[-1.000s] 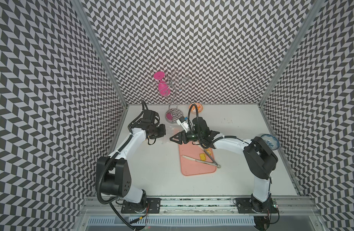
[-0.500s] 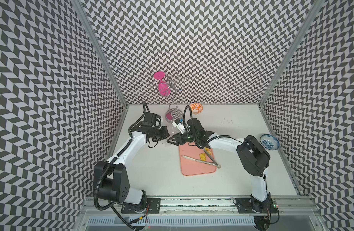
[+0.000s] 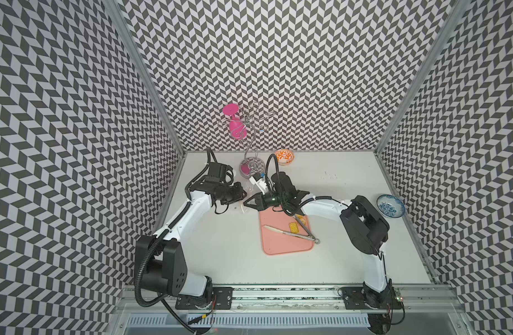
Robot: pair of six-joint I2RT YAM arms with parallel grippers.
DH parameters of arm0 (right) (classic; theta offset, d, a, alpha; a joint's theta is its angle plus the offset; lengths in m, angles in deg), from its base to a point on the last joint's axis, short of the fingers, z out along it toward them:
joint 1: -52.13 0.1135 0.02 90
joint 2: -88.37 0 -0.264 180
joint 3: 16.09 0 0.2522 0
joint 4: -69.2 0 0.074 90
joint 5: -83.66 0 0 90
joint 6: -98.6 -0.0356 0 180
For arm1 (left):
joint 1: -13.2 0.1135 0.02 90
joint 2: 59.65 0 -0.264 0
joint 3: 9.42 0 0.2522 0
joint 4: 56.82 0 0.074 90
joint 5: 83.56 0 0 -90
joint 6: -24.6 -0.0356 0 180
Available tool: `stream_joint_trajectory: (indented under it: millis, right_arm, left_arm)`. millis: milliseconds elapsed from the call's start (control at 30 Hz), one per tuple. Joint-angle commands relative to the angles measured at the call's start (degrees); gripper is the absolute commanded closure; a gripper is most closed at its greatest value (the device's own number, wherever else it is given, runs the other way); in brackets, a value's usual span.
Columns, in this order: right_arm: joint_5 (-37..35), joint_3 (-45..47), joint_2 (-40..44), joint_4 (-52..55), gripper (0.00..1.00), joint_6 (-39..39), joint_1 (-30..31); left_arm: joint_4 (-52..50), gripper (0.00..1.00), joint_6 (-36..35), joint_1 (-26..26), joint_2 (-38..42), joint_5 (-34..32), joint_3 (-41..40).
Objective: Put the cookies into a resealable bag to prevent moisture
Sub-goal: Pick up the ziploc bag from the center of the board.
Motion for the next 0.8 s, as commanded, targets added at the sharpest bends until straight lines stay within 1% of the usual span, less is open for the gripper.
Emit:
stream_joint_trajectory:
  millis: [0,100,167,200,267,333,400,467,533,633,767]
  right_arm:
    - [2.3,1.3,2.3,-4.6,1.0,-0.2,-0.8]
    - [3.9,3.5,3.8,-7.5,1.0,-0.7,-1.6]
    - [5.6,4.9,4.4,-10.0,1.0,-1.4,-2.2]
    - [6.5,5.5,4.6,-11.0,1.0,-1.6,-2.4]
    - [7.3,6.5,5.1,-12.1,1.0,-1.9,-2.9]
    - [8.9,7.4,5.5,-14.3,1.0,-3.1,-3.6]
    - [10.2,8.0,6.0,-16.4,1.0,-4.0,-3.9]
    - [10.8,8.0,6.4,-16.9,1.0,-4.1,-3.8]
    - [11.5,8.1,6.4,-18.2,1.0,-4.8,-3.9]
    - [12.3,8.1,6.4,-19.7,1.0,-5.8,-4.0]
    - [12.8,8.3,6.4,-20.3,1.0,-6.3,-4.0]
  left_arm:
    - [-0.8,0.66,-0.8,2.2,2.6,2.5,1.8]
    - [0.0,0.61,-1.6,6.3,3.7,8.2,0.6]
    - [-0.1,0.59,-1.8,7.9,3.7,12.3,0.7]
    - [-0.3,0.58,-3.4,8.4,3.7,13.2,0.8]
    - [-0.8,0.58,-4.3,9.6,3.8,12.7,0.8]
    - [-0.1,0.6,-4.8,10.9,4.1,14.0,-0.4]
    - [0.7,0.61,-6.1,10.9,3.7,18.0,-1.3]
    - [0.4,0.62,-7.3,10.2,2.9,20.4,-1.3]
    - [-0.4,0.63,-8.8,9.1,1.8,20.2,-1.2]
    - [-0.9,0.65,-9.1,8.9,0.0,21.2,-1.0]
    - [2.3,0.65,-7.4,7.1,0.5,22.4,-0.1]
